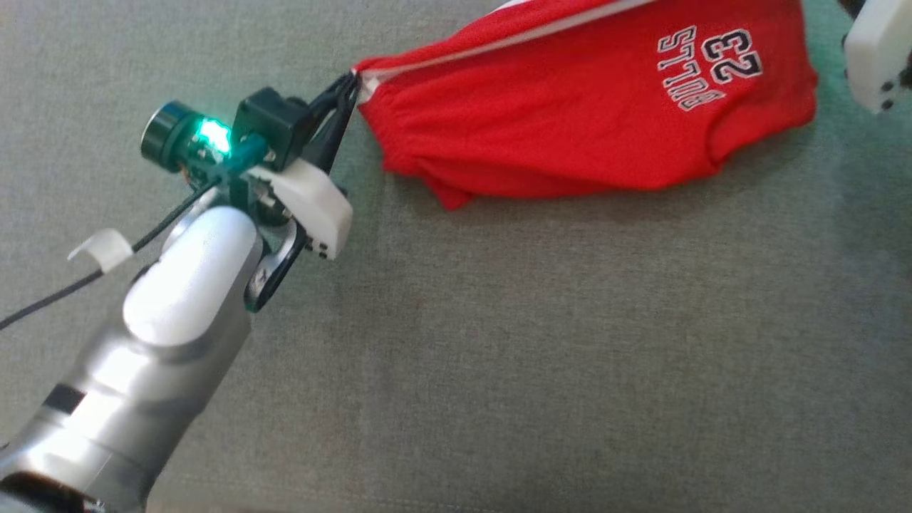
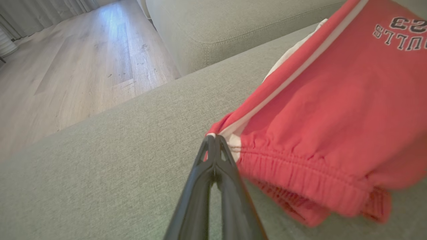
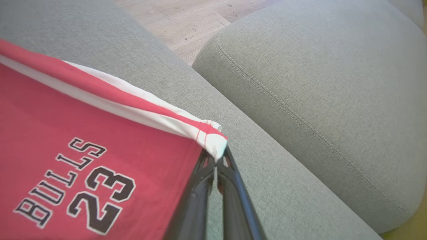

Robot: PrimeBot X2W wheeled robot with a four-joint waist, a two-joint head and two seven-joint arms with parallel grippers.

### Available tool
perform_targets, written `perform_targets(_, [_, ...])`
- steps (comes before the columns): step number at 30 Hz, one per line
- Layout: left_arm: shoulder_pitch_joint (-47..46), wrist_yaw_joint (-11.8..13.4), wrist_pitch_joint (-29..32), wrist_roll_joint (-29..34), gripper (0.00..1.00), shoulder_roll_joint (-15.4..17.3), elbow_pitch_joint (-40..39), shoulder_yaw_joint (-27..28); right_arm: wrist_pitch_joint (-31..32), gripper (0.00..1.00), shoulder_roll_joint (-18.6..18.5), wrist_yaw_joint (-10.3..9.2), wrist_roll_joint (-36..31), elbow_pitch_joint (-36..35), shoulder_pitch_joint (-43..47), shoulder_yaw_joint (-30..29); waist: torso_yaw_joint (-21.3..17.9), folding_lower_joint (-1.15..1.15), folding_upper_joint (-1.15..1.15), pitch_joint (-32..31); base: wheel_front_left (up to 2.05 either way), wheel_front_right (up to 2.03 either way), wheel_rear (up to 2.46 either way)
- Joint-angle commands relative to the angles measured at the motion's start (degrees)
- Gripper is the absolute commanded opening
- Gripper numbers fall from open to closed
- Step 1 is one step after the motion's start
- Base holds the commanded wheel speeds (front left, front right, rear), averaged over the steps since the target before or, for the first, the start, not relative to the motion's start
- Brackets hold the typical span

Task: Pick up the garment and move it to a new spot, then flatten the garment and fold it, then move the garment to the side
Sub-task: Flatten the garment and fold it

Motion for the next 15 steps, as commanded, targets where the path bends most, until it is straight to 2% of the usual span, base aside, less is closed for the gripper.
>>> perform_targets(1, [-3.42,-0.04,-0.72,0.47,0.0,1.46,-0.04,2.07,-0.51,0.0,-0.64,-0.05,0.61,0.58,-1.63,0.07,0.95,-0.01,0.0,1.45,0.0,0.0,0.0])
perform_targets(4, [-5.45,-0.52,-1.82,0.63,0.0,-0.02,2.54,1.66,-0.62,0.0,-0.31,-0.05,0.68,2.1,-3.74,1.34,1.55,-0.01,0.0,2.73,0.0,0.0,0.0])
perform_targets(5, [-5.91,-0.66,-2.09,0.57,0.06,-0.42,3.2,1.61,-1.0,0.97,-0.21,-0.05,0.41,2.52,-4.28,1.54,1.64,-0.01,0.0,2.99,0.0,0.0,0.0])
perform_targets(6, [-5.91,-0.66,-2.09,0.57,0.06,-0.42,3.2,1.61,-1.0,0.97,-0.21,-0.05,0.41,2.52,-4.28,1.54,1.64,-0.01,0.0,2.99,0.0,0.0,0.0])
perform_targets(7, [-6.34,-0.73,-2.43,0.59,0.58,-0.75,3.88,1.55,-1.21,1.0,0.01,-0.05,0.51,3.21,-4.64,1.68,1.69,-0.01,0.0,3.16,0.0,0.0,0.0])
perform_targets(8, [-6.72,-0.75,-2.75,0.66,0.95,-1.04,4.57,1.46,-1.59,1.0,0.28,-0.05,0.49,3.87,-5.01,1.79,1.71,-0.01,0.0,3.29,0.0,0.0,0.0])
perform_targets(9, [-7.05,-0.77,-3.05,0.73,1.0,-1.27,5.26,1.37,-2.18,1.0,0.62,-0.05,0.53,4.61,-5.36,1.86,1.67,-0.01,0.0,3.37,0.0,0.0,0.0])
perform_targets(15, [-7.62,-0.1,-5.89,0.41,1.0,-1.68,8.89,1.98,-7.54,1.0,3.53,-0.05,1.75,8.48,-5.56,2.0,0.38,-0.01,0.0,1.87,0.0,0.0,0.0])
